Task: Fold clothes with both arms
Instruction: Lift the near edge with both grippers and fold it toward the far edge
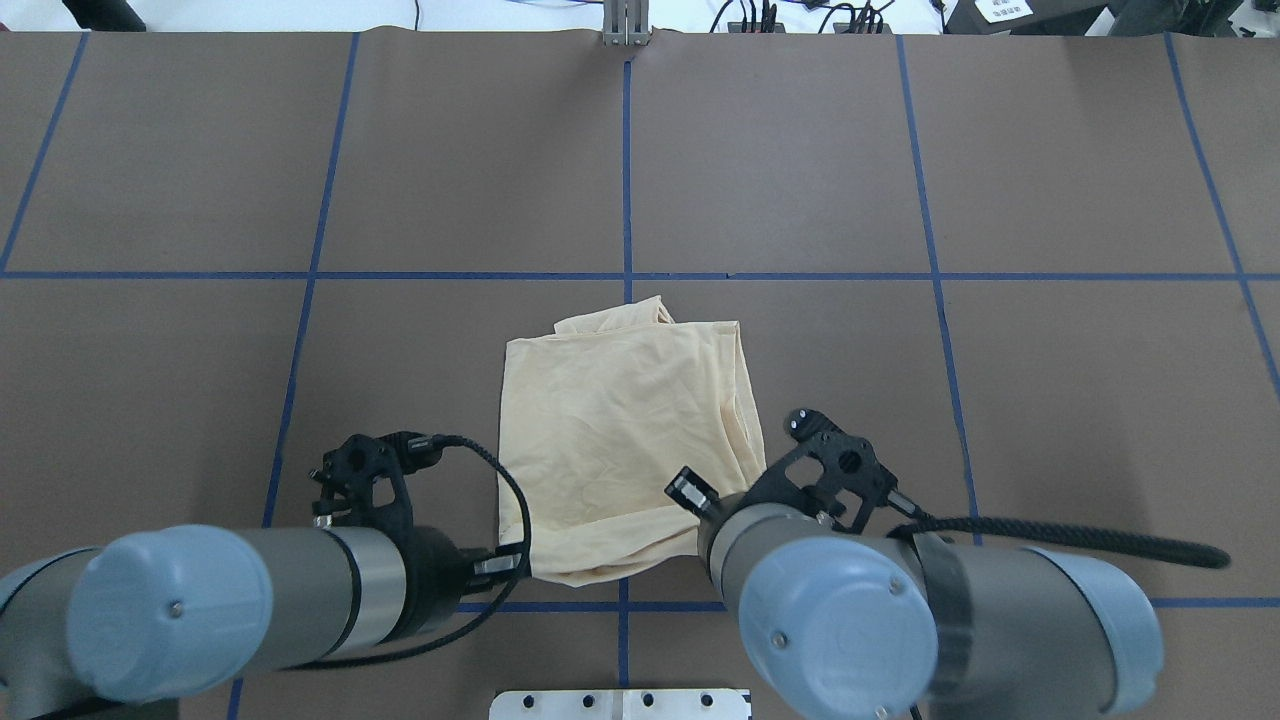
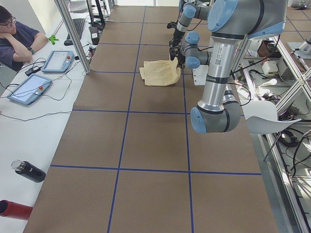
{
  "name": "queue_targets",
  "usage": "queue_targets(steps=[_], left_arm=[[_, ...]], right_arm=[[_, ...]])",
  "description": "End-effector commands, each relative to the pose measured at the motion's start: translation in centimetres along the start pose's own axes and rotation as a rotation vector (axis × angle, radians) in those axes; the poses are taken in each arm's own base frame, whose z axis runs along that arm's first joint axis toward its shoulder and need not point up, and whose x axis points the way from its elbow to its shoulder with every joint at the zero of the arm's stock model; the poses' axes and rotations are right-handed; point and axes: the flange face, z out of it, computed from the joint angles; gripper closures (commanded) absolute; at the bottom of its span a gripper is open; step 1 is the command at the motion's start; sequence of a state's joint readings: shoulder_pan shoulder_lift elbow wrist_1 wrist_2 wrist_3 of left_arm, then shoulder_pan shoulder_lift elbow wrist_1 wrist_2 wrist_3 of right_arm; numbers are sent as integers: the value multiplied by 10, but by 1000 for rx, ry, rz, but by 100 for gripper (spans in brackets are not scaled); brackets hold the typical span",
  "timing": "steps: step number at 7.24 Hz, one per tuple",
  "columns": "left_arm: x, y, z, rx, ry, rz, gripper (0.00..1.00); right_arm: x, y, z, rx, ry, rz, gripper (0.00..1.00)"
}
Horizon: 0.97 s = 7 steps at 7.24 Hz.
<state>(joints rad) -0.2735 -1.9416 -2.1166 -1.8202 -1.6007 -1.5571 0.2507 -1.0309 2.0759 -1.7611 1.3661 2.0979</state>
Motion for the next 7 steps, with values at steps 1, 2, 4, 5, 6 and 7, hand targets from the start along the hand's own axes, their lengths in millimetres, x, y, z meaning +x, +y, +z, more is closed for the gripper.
queue_targets(steps=[1,2,4,5,6,7], left_arm=[[9,-76,16,117,-41,96,100],[8,-104,25,154,-72,107,100],[-1,-140,61,177,-146,110,100],[-3,-147,86,176,-189,123,100],[-10,-152,105,171,-212,140,100],[-17,-158,114,179,-211,142,100]], right_arm=[[-38,-46,54,68,-53,-10,100],[-54,-48,60,82,-52,-9,100],[-75,-48,73,100,-40,-6,100],[-87,-56,87,125,-21,0,100],[-90,-65,105,147,1,-11,100],[-92,-75,130,152,-13,-22,98]])
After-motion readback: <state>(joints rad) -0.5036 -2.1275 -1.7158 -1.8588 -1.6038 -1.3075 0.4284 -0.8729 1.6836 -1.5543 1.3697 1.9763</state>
